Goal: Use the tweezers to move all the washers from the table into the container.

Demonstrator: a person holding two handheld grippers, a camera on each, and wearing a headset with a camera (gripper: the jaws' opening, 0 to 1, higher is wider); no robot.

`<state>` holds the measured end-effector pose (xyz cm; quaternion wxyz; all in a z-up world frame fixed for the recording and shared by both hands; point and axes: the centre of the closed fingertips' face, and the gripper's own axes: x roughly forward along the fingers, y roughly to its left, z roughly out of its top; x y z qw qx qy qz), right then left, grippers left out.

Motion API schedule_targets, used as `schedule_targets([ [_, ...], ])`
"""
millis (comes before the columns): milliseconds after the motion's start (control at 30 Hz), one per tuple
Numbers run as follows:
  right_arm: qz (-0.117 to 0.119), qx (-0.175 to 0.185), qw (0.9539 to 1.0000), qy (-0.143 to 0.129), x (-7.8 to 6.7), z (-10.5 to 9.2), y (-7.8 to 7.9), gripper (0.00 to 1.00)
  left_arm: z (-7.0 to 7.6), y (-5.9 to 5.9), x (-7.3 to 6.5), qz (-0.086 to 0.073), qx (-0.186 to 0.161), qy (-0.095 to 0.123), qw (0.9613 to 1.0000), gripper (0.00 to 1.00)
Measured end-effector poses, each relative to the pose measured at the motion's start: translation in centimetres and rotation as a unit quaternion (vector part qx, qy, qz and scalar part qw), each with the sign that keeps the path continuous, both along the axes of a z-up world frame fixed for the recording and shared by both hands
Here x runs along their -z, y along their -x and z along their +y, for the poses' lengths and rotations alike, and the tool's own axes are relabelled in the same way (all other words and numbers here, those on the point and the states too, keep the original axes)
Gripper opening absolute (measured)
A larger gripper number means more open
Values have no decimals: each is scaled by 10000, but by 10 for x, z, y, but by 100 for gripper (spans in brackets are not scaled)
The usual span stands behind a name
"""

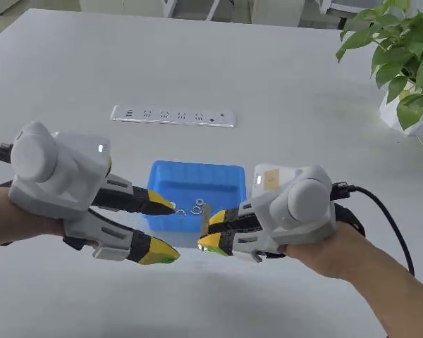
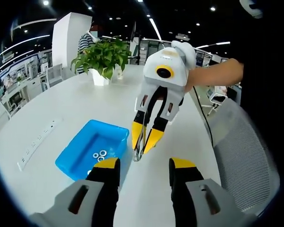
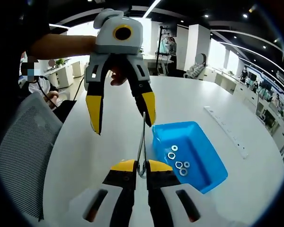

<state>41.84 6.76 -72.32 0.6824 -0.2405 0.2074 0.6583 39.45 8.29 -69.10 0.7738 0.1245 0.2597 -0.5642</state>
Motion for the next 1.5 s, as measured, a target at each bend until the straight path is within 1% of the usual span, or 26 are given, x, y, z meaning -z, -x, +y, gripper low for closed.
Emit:
schedule_targets([
  [67,-30,17,10000,-27,-6,0,-4,9,3,-1,-4,-10,-131,75,9999,50],
  [100,-30,29,10000,-46,-9,0,-6,9,4,-2,-5,-6,-191,112,9998,53],
  [200,-70,64,9999,-117,-17,2,-13,9,8,-2,-11,-101,-309,200,9993,59],
  [267,-124,63,9998,-150,-21,3,-18,9,11,-2,-13,-101,-418,263,9987,63],
  [333,-173,61,9996,-194,-25,5,-23,9,14,-3,-14,-146,-501,281,9982,66],
  [400,-232,29,9995,-225,-28,7,-26,9,18,-3,-14,-126,-611,300,9976,70],
  [467,-275,-2,9993,-253,-31,8,-30,9,20,-3,-15,-141,-676,345,9970,72],
  [500,-255,-29,9991,-344,-33,11,-31,9,22,-2,-15,-137,-727,359,9966,73],
  [533,-269,-40,9991,-337,-34,12,-33,9,23,-2,-16,-132,-764,382,9963,74],
  [567,-352,-90,9989,-292,-33,12,-35,9,24,-2,-16,-128,-813,414,9957,74],
  [633,-359,-119,9988,-327,-34,15,-38,9,28,0,-16,-133,-881,420,9951,76],
  [700,-367,-139,9987,-335,-33,16,-41,9,30,1,-16,-124,-931,418,9947,77],
  [833,-533,-309,9975,-343,-29,20,-50,9,36,4,-15,-118,-1041,420,9936,80],
  [900,-552,-352,9973,-322,-26,22,-53,9,37,4,-14,-80,-1102,420,9930,82],
  [933,-569,-374,9972,-311,-24,24,-56,9,38,5,-14,-95,-1127,425,9927,83],
  [1067,-577,-448,9968,-319,-18,30,-63,9,40,6,-16,-133,-1226,489,9912,89],
  [1167,-558,-487,9966,-361,-15,35,-67,9,42,6,-16,-158,-1293,480,9903,91],
  [1267,-609,-561,9960,-345,-11,39,-70,9,44,7,-16,-133,-1356,515,9893,93],
  [1300,-582,-581,9960,-348,-8,41,-71,9,45,8,-16,-127,-1383,519,9889,95],
  [1367,-608,-620,9957,-337,-5,43,-72,9,45,8,-15,-104,-1441,526,9881,99],
  [1433,-604,-659,9955,-321,-1,45,-74,9,46,9,-16,-83,-1475,554,9875,99],
  [1500,-592,-719,9952,-306,4,46,-74,9,47,9,-16,-105,-1488,563,9872,99],
])
